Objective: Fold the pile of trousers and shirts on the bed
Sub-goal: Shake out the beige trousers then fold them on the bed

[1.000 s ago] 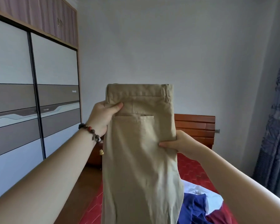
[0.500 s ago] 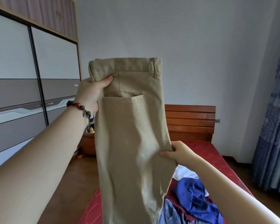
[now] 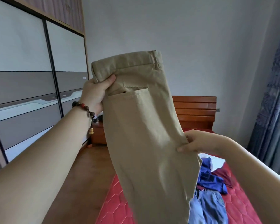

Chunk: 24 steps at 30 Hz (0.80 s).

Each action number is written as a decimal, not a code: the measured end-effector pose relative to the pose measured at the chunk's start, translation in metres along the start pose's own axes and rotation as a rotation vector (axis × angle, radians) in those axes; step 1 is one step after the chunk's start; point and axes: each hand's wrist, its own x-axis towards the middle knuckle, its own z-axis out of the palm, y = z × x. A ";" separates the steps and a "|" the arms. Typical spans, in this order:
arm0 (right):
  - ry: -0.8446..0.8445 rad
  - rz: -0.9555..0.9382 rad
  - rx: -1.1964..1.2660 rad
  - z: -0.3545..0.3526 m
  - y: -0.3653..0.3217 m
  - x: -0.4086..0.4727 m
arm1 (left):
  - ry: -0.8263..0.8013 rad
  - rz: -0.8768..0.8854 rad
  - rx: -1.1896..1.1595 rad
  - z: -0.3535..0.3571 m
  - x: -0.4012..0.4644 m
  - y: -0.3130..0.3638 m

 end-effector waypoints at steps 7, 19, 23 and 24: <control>0.612 -0.460 0.488 0.060 -0.116 -0.005 | -0.144 0.032 0.077 -0.004 -0.025 0.035; 0.765 -0.299 0.388 0.070 -0.051 0.043 | -0.344 -0.152 0.380 -0.065 -0.047 -0.071; 0.823 -0.218 0.276 0.069 0.017 0.088 | -0.199 -0.023 0.695 -0.074 -0.043 -0.138; 0.834 -0.196 0.240 0.068 0.035 0.100 | -0.157 0.011 0.724 -0.073 -0.042 -0.158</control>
